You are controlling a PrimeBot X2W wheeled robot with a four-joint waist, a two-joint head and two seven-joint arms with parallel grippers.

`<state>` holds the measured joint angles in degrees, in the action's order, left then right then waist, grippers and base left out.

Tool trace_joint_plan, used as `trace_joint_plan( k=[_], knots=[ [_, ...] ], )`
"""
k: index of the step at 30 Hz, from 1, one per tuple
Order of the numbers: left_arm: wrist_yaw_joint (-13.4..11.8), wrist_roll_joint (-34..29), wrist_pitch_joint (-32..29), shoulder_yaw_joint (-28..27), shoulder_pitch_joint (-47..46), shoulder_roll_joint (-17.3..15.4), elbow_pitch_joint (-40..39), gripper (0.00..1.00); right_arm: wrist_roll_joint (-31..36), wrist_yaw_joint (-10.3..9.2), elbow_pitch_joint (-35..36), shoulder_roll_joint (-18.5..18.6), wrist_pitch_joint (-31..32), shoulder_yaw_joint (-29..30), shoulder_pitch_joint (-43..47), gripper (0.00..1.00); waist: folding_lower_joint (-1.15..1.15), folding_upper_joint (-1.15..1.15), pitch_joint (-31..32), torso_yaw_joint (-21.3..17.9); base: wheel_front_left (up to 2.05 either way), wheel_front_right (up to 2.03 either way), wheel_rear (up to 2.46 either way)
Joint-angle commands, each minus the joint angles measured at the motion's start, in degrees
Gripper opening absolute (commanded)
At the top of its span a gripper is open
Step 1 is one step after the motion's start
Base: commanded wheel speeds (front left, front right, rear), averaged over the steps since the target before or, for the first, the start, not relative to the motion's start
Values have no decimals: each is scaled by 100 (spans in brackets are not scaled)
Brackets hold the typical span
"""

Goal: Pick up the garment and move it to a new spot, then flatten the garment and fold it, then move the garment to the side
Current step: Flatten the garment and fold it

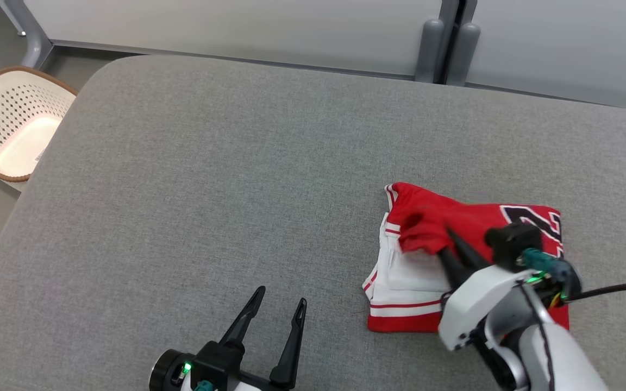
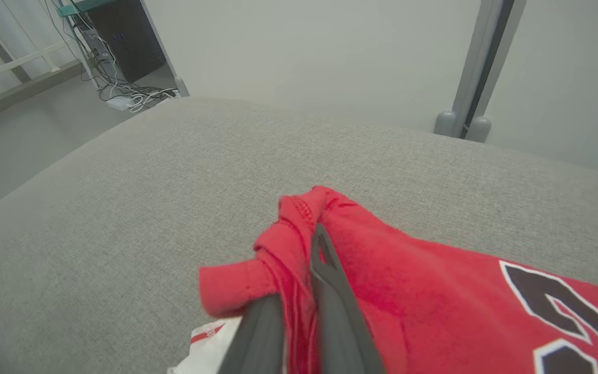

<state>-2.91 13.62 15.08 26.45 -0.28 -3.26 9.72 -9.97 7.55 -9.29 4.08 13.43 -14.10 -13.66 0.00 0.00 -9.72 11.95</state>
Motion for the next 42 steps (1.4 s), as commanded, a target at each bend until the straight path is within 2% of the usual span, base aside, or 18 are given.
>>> trace_joint_plan(
  k=[1,6,10,13,15,20,25,27,29,32,36,42],
  knots=[
    [20,-2,8,-24,-32,-19,11,100,-55,-14,-16,-9,60,-96,65,100,0,0,32,0,0,0,0],
    [1,19,7,-50,80,-6,86,100,-588,-13,323,-19,327,-593,364,100,0,0,205,-51,0,0,0],
    [-24,38,7,-96,183,0,93,100,-1093,-14,1008,224,579,-827,770,100,0,0,367,-178,0,0,0],
    [-14,23,7,-156,249,-2,38,100,-1366,-13,1562,437,582,-810,1132,100,0,0,465,-307,0,0,0],
    [-11,-3,8,-242,328,-4,-64,100,-1584,-13,1882,623,418,-510,1496,100,0,0,542,-447,0,0,0],
    [-42,34,8,-464,433,3,-356,100,-1322,-13,1772,860,-344,47,1820,100,0,0,622,-703,0,0,0],
    [-74,191,7,-795,549,20,-787,100,-968,-10,1172,841,-1580,390,1854,100,0,0,636,-861,0,0,0],
    [-135,207,7,-947,633,21,-980,100,-775,-10,913,905,-2193,305,1788,100,0,0,644,-908,0,0,0],
    [-197,486,7,-1111,698,23,-1242,100,-522,-10,679,975,-2708,200,1700,100,0,0,663,-949,0,0,0],
    [-247,491,7,-1324,766,20,-1472,100,-441,-10,589,835,-2854,247,1638,100,0,0,671,-1003,0,0,0],
    [-157,115,3,-1585,923,30,-1820,100,-247,-11,1028,497,-2868,594,1705,100,0,0,690,-1102,0,0,0],
    [-79,-329,4,-1541,1216,26,-1659,100,-152,-10,1087,258,-2868,944,1995,100,0,0,872,-1120,0,0,0]
  ],
)
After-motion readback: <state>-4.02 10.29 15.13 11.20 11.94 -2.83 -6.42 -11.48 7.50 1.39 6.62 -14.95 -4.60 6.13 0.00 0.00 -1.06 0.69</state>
